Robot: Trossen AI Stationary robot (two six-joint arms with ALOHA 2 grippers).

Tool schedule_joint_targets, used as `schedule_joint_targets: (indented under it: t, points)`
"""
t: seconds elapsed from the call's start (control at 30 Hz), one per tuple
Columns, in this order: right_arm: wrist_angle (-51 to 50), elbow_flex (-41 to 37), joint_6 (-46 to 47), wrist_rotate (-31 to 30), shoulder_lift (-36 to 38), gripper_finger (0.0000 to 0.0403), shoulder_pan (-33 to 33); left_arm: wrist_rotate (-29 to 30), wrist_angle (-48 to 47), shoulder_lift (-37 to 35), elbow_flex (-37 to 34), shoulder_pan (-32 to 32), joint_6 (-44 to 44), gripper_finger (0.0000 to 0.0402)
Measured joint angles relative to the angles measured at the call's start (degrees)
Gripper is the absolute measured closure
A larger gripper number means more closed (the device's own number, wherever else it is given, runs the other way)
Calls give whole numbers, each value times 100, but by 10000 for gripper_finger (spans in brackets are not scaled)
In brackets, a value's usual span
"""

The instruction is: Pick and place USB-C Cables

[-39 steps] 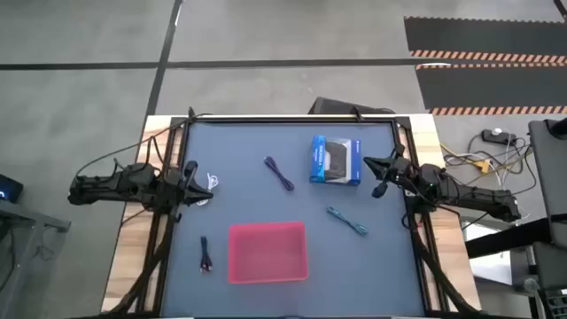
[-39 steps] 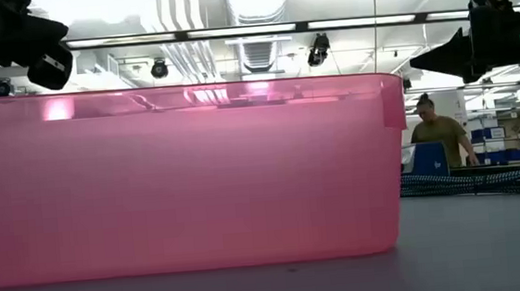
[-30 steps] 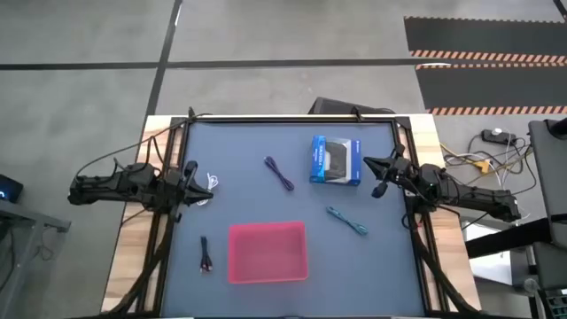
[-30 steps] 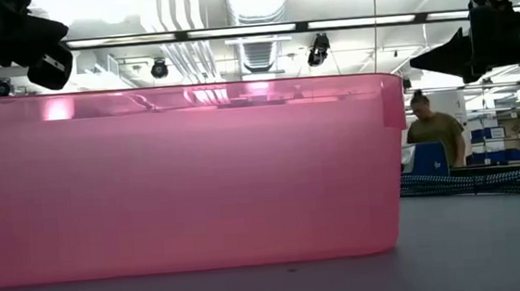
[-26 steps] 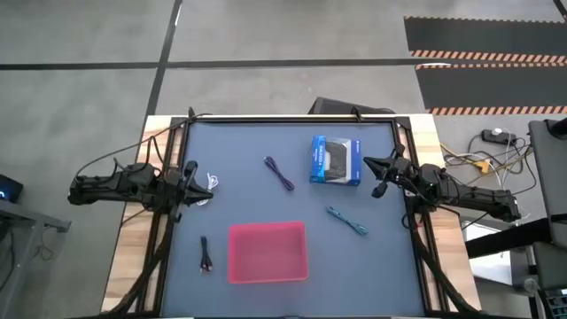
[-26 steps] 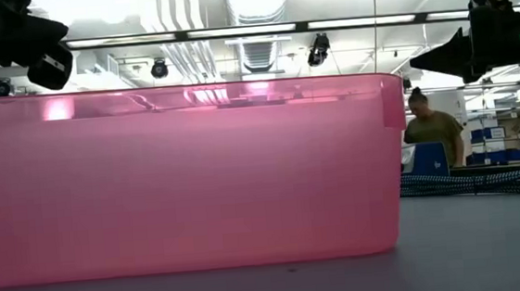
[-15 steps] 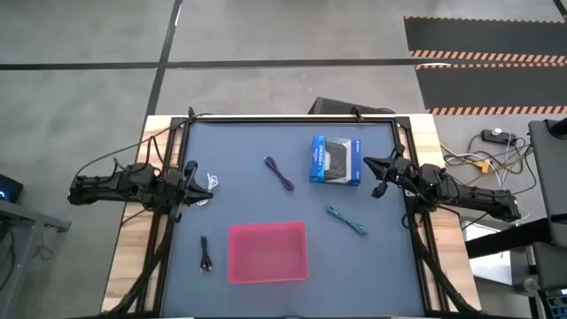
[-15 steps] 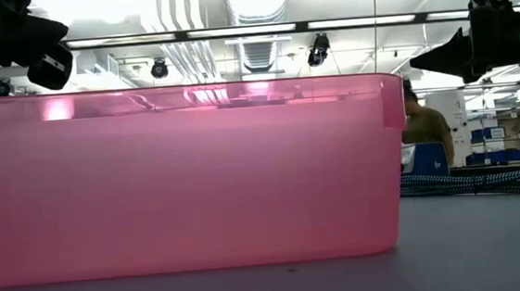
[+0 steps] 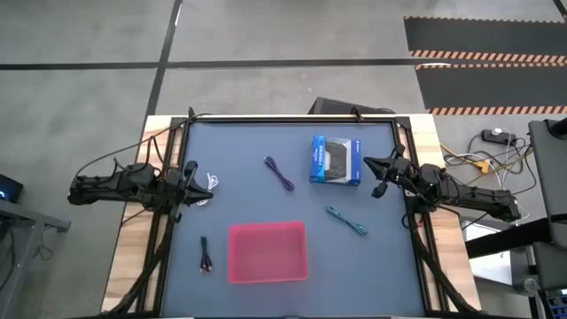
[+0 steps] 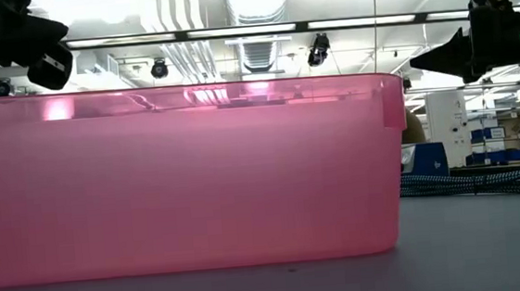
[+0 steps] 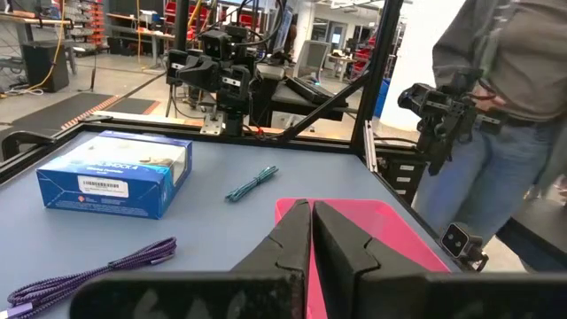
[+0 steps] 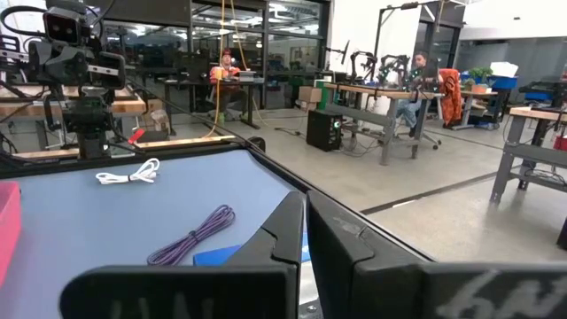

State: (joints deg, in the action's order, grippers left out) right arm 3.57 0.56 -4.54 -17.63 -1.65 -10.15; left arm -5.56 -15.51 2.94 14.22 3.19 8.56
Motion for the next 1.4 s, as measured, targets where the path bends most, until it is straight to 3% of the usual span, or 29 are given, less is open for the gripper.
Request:
schedule_joint_targets:
  t: [0.5, 0.67, 0.73, 0.83, 1.23, 1.3, 1.4]
  points:
    - [7, 0, -40, -30, 0, 394, -1, -1, 2, 0, -1, -1, 0, 402]
    - [17, 2, -2017, -338, -13, 394, -1, 1, 0, 0, 0, 2, 0, 402]
    - [24, 0, -2185, -311, -14, 394, 0, 0, 1, 1, -1, 2, 0, 402]
    - [72, 0, -1122, -303, -15, 394, -1, 0, 1, 0, 0, 2, 0, 402]
    - [644, -1, 5691, -332, -22, 394, -1, -1, 0, 2, -2, 2, 0, 402]
    - [660, -1, 6191, -362, -22, 394, -1, 23, 2, 0, 0, -1, -60, 402]
    - [755, -1, 6316, -500, -31, 394, -1, 510, 46, 1, -2, -6, -533, 402]
